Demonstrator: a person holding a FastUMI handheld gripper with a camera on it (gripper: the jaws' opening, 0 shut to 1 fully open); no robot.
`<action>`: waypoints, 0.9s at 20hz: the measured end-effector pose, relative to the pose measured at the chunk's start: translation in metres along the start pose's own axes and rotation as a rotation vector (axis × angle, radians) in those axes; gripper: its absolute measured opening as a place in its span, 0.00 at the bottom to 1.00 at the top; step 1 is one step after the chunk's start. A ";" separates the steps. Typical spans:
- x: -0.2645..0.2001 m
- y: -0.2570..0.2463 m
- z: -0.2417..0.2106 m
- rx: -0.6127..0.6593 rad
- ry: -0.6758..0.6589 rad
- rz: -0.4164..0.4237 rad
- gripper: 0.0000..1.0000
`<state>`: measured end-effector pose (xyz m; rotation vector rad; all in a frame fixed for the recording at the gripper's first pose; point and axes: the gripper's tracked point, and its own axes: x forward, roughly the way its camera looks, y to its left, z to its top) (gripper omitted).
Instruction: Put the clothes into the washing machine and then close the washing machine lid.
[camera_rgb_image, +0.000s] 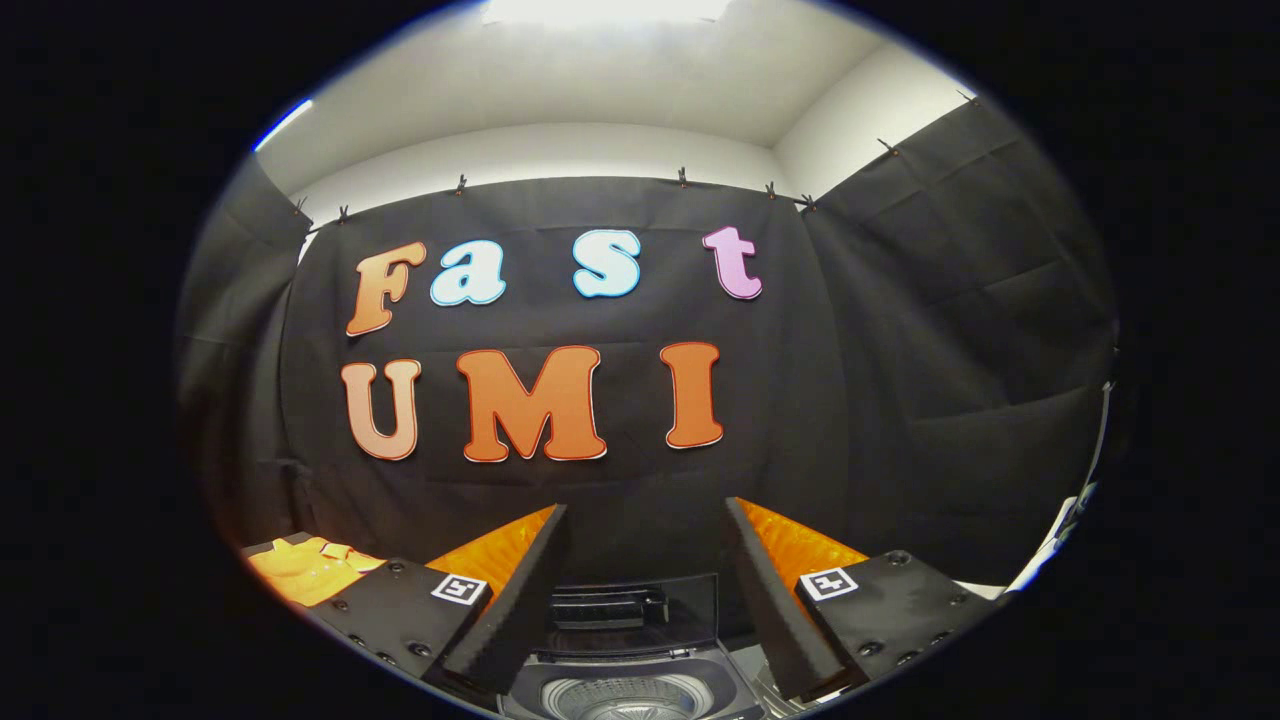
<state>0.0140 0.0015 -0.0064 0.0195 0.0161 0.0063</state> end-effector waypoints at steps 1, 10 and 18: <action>0.000 -0.001 0.000 0.002 0.001 0.000 0.98; -0.004 -0.005 0.002 0.002 -0.003 -0.012 0.98; -0.004 0.001 0.010 -0.014 -0.013 -0.007 0.98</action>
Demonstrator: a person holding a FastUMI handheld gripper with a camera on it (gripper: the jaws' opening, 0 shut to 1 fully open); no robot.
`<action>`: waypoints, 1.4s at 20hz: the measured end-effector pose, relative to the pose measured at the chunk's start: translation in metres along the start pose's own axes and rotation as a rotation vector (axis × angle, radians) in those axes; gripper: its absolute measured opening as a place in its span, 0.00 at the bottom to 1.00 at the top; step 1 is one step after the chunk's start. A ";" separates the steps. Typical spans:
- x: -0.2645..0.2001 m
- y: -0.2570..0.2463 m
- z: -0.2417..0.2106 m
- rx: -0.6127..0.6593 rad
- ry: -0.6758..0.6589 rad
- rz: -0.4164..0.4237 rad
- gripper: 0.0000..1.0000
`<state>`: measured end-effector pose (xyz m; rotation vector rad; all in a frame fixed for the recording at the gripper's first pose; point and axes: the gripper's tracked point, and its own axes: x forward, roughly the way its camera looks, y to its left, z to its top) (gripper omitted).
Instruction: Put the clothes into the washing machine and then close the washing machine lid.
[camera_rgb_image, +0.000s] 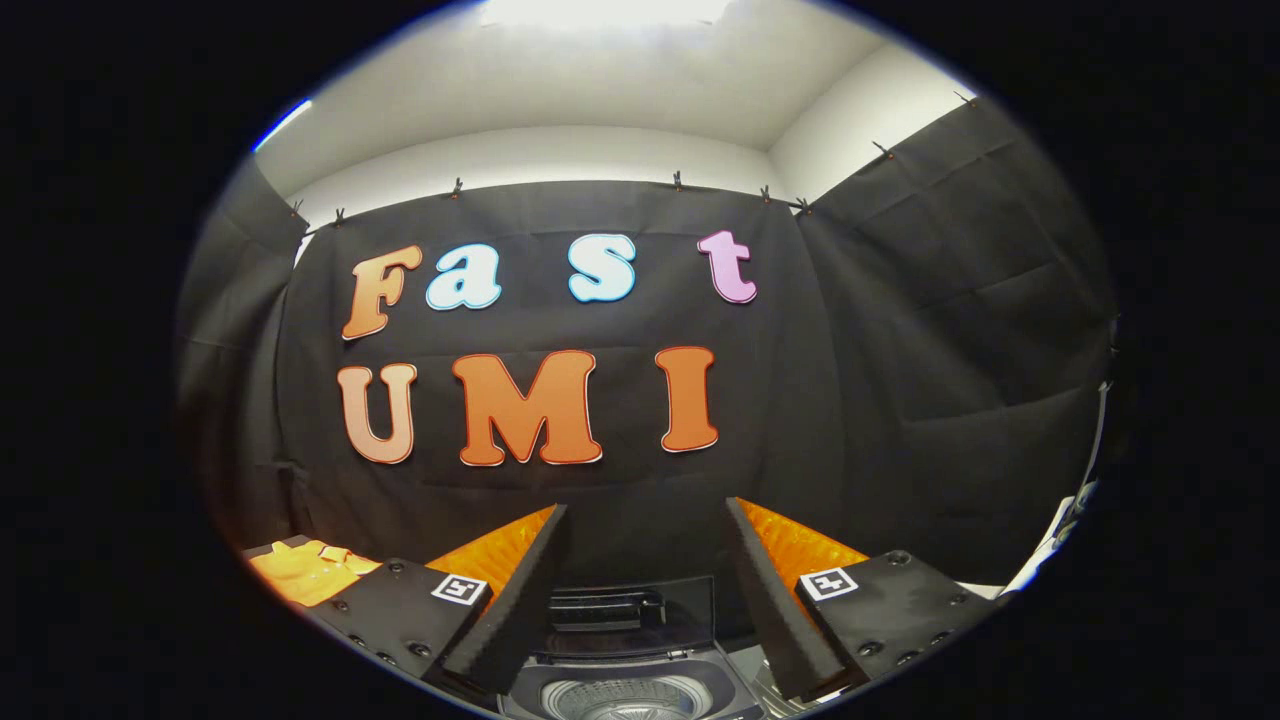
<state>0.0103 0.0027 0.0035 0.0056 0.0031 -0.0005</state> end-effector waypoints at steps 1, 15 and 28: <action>0.002 0.001 0.001 -0.010 0.000 -0.001 0.98; 0.021 0.185 0.009 -0.010 0.028 0.275 0.96; -0.016 0.418 -0.066 0.075 0.177 0.527 0.96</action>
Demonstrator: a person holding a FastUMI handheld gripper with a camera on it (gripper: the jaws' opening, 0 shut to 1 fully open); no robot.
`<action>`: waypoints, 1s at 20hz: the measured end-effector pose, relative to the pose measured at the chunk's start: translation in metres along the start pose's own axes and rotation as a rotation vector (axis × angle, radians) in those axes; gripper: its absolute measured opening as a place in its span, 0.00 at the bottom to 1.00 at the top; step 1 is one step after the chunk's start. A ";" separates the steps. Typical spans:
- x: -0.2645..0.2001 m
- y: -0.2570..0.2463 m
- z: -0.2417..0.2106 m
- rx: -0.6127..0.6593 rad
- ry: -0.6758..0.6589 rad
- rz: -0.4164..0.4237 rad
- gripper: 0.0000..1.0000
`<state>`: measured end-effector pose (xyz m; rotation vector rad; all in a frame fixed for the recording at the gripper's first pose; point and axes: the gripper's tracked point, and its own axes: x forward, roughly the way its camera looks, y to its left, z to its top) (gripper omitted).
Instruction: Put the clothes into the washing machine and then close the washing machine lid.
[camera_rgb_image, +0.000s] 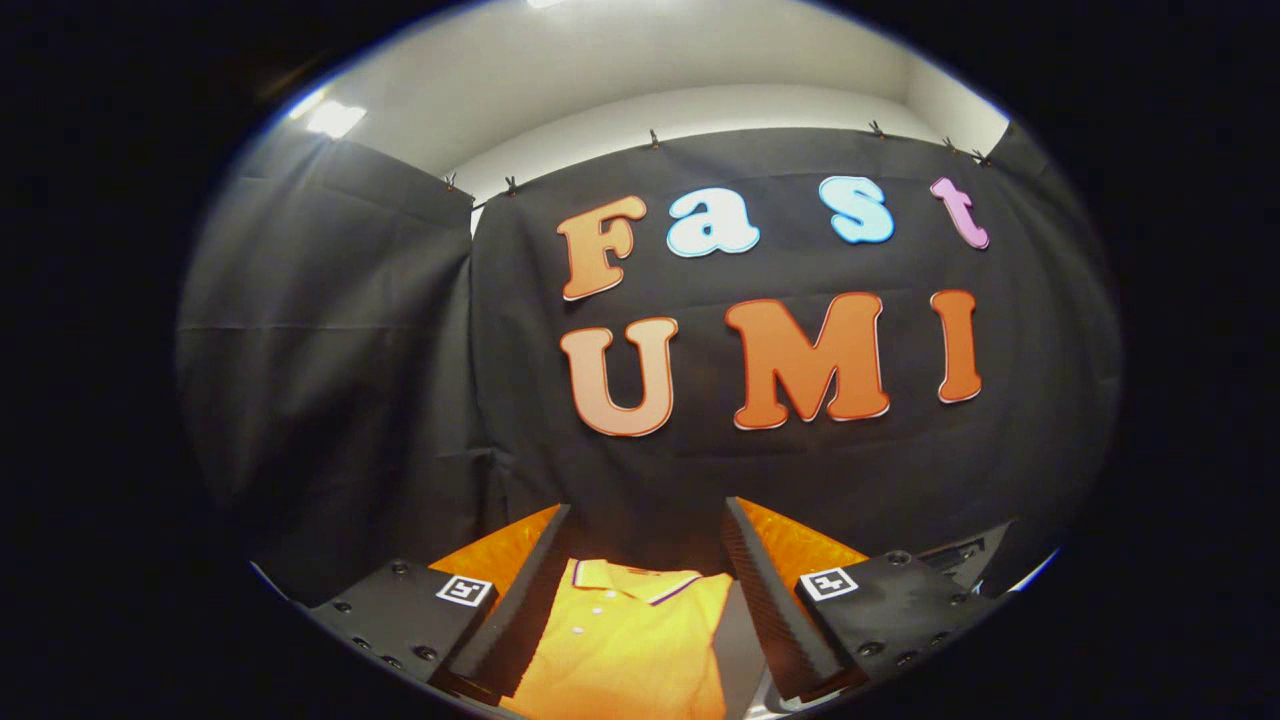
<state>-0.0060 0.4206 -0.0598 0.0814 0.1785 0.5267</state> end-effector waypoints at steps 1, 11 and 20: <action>0.006 0.010 -0.013 0.018 0.027 0.007 0.96; 0.055 0.047 -0.136 0.112 0.301 -0.094 0.98; 0.069 0.047 -0.212 0.029 0.506 -0.183 1.00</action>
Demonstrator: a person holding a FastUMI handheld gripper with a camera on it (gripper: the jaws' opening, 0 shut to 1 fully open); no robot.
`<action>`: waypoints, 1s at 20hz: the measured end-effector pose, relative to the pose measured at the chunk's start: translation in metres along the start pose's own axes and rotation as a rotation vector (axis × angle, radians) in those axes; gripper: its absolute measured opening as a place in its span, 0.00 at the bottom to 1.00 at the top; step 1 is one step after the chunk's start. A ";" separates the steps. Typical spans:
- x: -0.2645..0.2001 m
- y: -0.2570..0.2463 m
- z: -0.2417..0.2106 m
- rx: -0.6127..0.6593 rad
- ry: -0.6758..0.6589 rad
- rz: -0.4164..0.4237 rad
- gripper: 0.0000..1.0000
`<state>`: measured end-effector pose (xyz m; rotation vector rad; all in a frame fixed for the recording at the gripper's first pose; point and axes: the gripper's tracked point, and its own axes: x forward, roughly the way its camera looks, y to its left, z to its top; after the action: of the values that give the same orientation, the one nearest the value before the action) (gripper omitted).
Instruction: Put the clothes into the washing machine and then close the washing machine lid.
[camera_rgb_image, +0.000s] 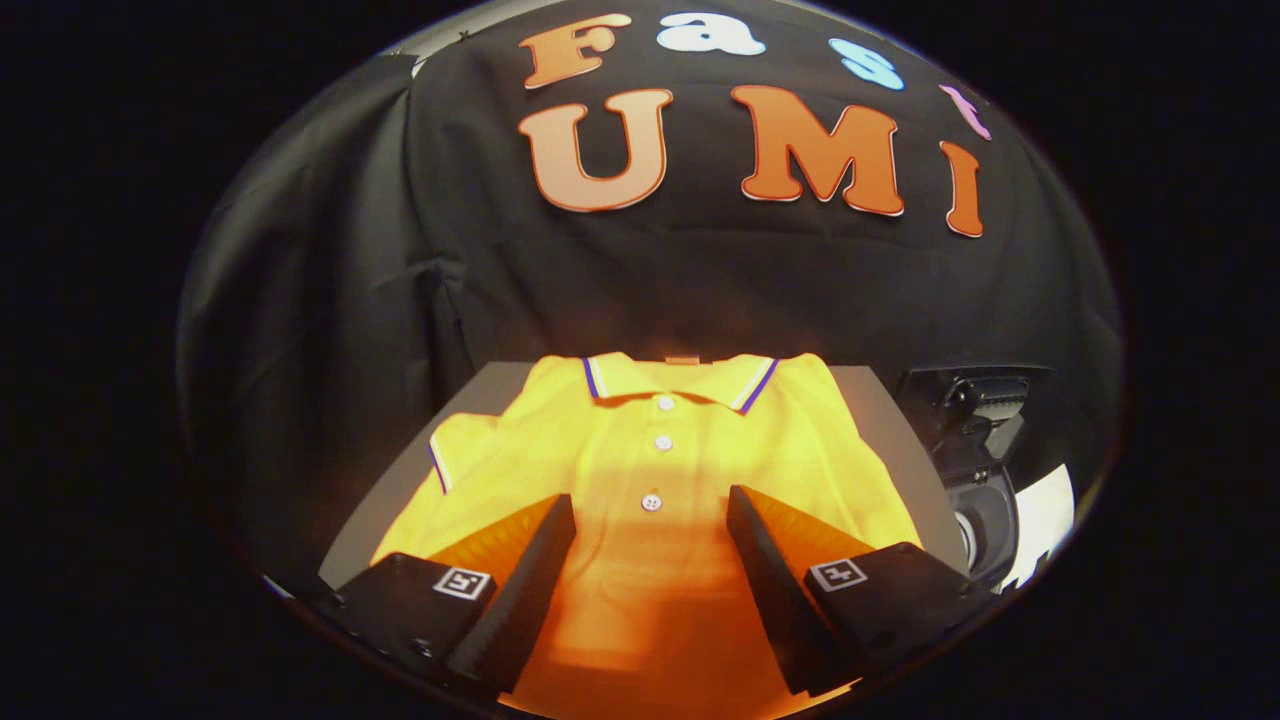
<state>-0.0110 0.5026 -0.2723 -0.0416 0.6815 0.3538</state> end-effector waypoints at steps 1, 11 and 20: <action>0.000 0.001 -0.005 -0.014 0.021 0.002 0.98; 0.000 -0.002 -0.002 0.001 0.003 -0.021 0.94; -0.003 0.010 -0.004 0.029 0.020 0.058 0.09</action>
<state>-0.0187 0.5102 -0.2734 0.0018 0.7086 0.3994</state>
